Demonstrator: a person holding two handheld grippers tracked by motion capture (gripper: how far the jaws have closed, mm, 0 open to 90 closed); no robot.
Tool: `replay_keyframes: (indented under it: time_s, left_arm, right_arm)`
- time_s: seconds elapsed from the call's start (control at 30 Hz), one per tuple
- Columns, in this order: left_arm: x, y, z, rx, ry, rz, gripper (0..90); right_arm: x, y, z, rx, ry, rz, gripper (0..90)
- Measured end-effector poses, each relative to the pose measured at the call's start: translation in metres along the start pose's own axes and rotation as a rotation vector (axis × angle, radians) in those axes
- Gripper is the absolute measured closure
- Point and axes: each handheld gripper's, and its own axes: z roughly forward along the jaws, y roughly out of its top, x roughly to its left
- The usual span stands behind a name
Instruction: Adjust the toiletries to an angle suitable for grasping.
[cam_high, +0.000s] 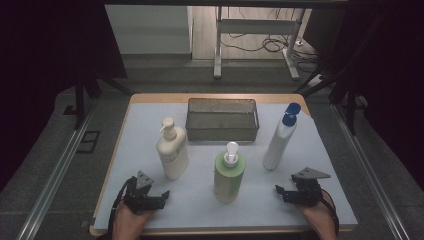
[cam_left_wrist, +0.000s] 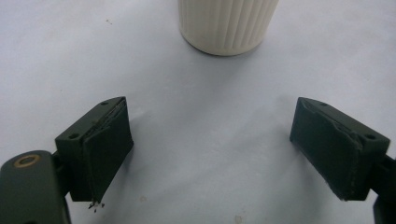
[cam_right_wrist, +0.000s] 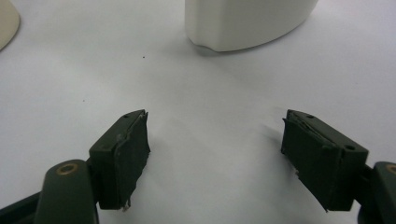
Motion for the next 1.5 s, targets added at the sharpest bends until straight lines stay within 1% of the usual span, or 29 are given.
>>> replay_keyframes:
  time_s: [0.2,0.6,0.7,0.9,1.0,1.03,1.07,1.17,1.27,1.43,1.47,1.5]
  left_arm:
    - [0.0003,-0.0001,0.0000,0.000,-0.002,-0.002,12.3]
    - [0.0004,-0.0001,0.0001,-0.001,-0.003,-0.002,12.3]
    - [0.0004,-0.0001,0.0001,-0.001,-0.003,-0.002,12.3]
    - [0.0004,-0.0001,0.0001,-0.001,-0.003,-0.002,12.3]
    - [0.0004,-0.0001,0.0001,-0.001,-0.003,-0.002,12.3]
    - [0.0004,-0.0001,0.0001,-0.001,-0.003,-0.002,12.3]
    - [0.0004,-0.0001,0.0001,0.000,-0.004,-0.002,12.3]
    - [0.0005,-0.0001,0.0001,-0.001,-0.003,-0.002,12.3]
    - [0.0004,-0.0001,0.0001,-0.001,-0.003,-0.002,12.3]
    - [0.0005,-0.0001,0.0001,-0.001,-0.003,-0.002,12.3]
    - [0.0004,-0.0002,0.0001,-0.001,-0.003,-0.002,12.3]
    - [0.0004,-0.0002,0.0001,-0.001,-0.003,-0.002,12.3]
  right_arm:
    - [0.0001,0.0001,0.0003,0.002,0.006,-0.003,20.8]
    - [0.0010,0.0006,0.0008,0.004,-0.002,-0.007,20.2]
    - [0.0010,0.0008,0.0012,0.006,0.005,-0.007,18.9]
    - [0.0022,0.0020,0.0015,0.012,-0.002,0.004,18.2]
    - [0.0026,0.0025,0.0012,0.016,-0.005,0.006,19.8]
    - [0.0030,0.0031,0.0001,0.018,-0.009,0.006,25.1]
    - [0.0028,0.0033,-0.0007,0.018,-0.008,0.004,28.3]
    - [0.0021,0.0041,-0.0029,0.022,-0.008,0.009,35.4]
    - [0.0023,0.0055,-0.0046,0.015,-0.005,0.006,37.6]
    - [0.0026,0.0085,-0.0069,0.009,0.009,0.019,40.4]
    - [0.0026,0.0090,-0.0072,0.006,0.016,0.022,42.9]
    - [0.0029,0.0100,-0.0077,0.005,0.035,0.031,43.6]
